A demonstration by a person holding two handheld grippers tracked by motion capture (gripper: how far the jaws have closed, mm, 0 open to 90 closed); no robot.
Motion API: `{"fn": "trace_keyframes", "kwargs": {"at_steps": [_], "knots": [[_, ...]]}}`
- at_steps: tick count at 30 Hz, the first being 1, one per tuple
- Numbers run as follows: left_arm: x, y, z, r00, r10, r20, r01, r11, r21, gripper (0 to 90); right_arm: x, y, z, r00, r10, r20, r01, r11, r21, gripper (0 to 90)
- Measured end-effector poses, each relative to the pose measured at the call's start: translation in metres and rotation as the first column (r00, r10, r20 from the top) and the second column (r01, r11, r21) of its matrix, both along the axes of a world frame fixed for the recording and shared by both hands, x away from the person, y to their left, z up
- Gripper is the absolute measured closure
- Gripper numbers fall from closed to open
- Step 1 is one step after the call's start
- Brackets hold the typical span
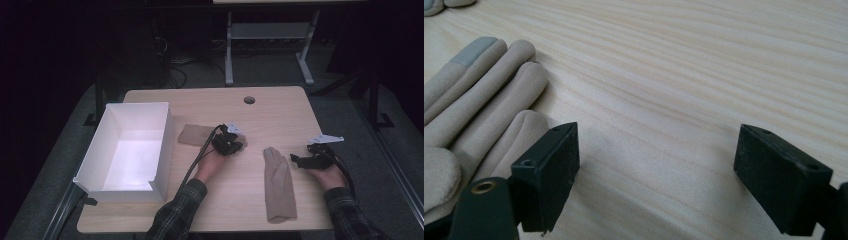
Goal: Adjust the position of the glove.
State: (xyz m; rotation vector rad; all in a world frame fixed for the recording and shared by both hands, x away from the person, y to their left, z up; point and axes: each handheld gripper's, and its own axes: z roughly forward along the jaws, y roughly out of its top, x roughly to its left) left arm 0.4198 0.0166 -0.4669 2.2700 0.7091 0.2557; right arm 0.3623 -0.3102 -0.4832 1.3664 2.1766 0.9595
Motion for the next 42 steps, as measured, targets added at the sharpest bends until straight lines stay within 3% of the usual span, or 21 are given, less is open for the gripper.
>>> {"fn": "trace_keyframes", "kwargs": {"at_steps": [7, 12, 17, 22, 29, 30, 35, 42], "knots": [[-0.001, -0.024, -0.002, 0.9997, -0.022, -0.011, 0.022, 0.9994, -0.028, 89.6, 0.000, 0.000, 0.000, 1.0000, -0.002, -0.001, 0.002, 1.0000, 0.000, 17.8], [-0.002, -0.045, -0.002, 0.9990, -0.044, -0.008, 0.043, 0.9987, -0.025, 89.6, 0.000, 0.000, 0.000, 1.0000, -0.002, 0.000, 0.002, 1.0000, -0.001, 17.8], [-0.002, -0.048, 0.001, 0.9984, -0.056, -0.006, 0.056, 0.9980, -0.028, 89.5, 0.000, 0.000, 0.000, 1.0000, -0.002, 0.000, 0.002, 1.0000, -0.001, 17.8], [0.000, -0.028, 0.013, 0.9993, -0.031, 0.024, 0.031, 0.9993, -0.022, 89.4, 0.000, 0.000, 0.000, 1.0000, -0.001, 0.000, 0.001, 1.0000, 0.001, 17.8], [0.013, 0.024, 0.024, 0.9961, 0.080, 0.036, -0.078, 0.9956, -0.052, 89.4, -0.001, 0.000, 0.000, 1.0000, -0.002, -0.001, 0.002, 1.0000, 0.001, 17.8], [0.013, 0.024, 0.024, 0.9961, 0.080, 0.036, -0.078, 0.9956, -0.052, 89.4, -0.001, 0.000, 0.000, 1.0000, -0.002, -0.001, 0.002, 1.0000, 0.001, 17.8], [0.020, 0.052, 0.024, 0.9859, 0.165, 0.027, -0.162, 0.9836, -0.078, 89.5, -0.001, 0.000, 0.000, 1.0000, -0.003, -0.001, 0.003, 1.0000, 0.001, 17.8], [0.033, 0.077, 0.021, 0.9690, 0.245, 0.035, -0.243, 0.9687, -0.053, 89.5, -0.001, 0.000, 0.000, 1.0000, -0.003, -0.002, 0.003, 1.0000, 0.001, 17.8]]}}
